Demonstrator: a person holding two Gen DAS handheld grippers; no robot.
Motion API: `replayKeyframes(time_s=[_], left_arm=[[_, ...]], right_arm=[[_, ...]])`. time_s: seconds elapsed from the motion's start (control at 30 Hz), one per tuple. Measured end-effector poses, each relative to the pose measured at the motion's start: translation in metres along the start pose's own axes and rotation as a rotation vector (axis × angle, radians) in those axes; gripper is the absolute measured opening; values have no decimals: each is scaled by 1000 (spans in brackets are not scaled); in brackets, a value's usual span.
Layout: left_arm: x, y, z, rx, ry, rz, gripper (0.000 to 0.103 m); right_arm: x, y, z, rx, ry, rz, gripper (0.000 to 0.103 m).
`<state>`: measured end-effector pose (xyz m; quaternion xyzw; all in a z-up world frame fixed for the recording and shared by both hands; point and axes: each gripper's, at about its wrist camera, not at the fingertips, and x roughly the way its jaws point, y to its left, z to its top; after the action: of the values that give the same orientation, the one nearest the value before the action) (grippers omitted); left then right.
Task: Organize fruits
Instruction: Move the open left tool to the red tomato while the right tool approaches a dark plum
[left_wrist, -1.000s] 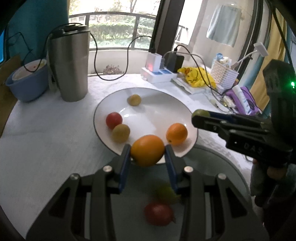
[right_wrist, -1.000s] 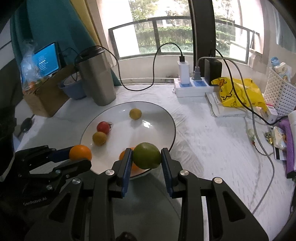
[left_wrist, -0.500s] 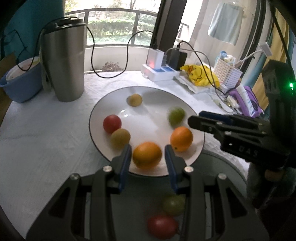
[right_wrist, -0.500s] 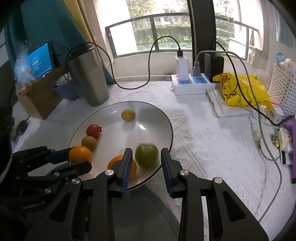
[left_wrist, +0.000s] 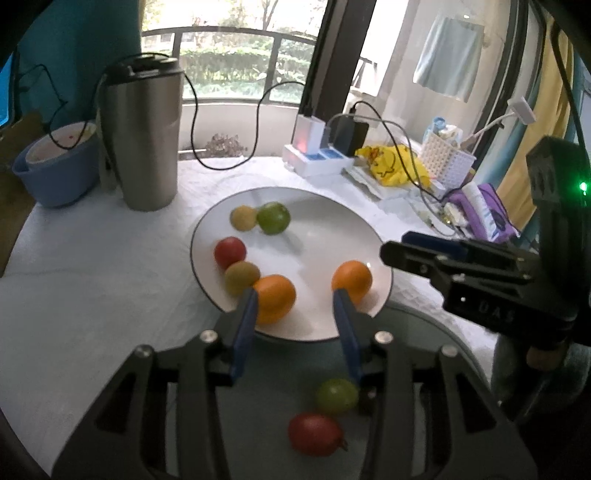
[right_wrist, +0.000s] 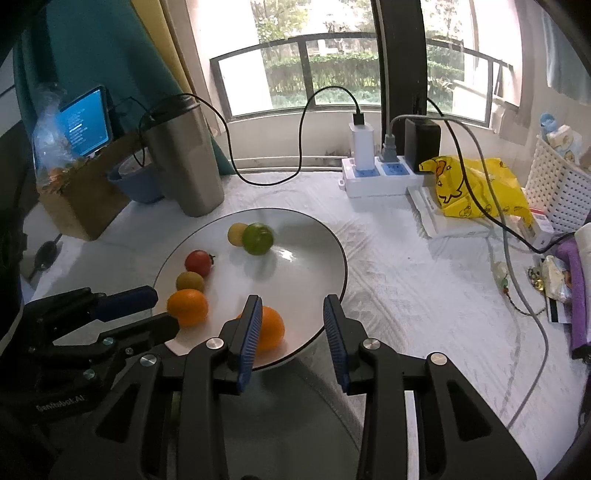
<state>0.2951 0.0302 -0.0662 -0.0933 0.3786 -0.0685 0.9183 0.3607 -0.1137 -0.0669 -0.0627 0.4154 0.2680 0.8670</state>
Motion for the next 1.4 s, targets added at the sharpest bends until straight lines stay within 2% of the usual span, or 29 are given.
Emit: replayKeyframes(time_s=[0.67, 1.07, 1.4], left_arm=[[-53, -12, -34, 5, -45, 7, 44], [-64, -25, -62, 8, -26, 8, 44], [-62, -36, -81, 12, -1, 6, 44]], right_arm=[[-55, 23, -33, -12, -40, -27, 36], [-72, 23, -66, 2, -26, -32, 36], [-69, 27, -94, 7, 15, -1, 36]])
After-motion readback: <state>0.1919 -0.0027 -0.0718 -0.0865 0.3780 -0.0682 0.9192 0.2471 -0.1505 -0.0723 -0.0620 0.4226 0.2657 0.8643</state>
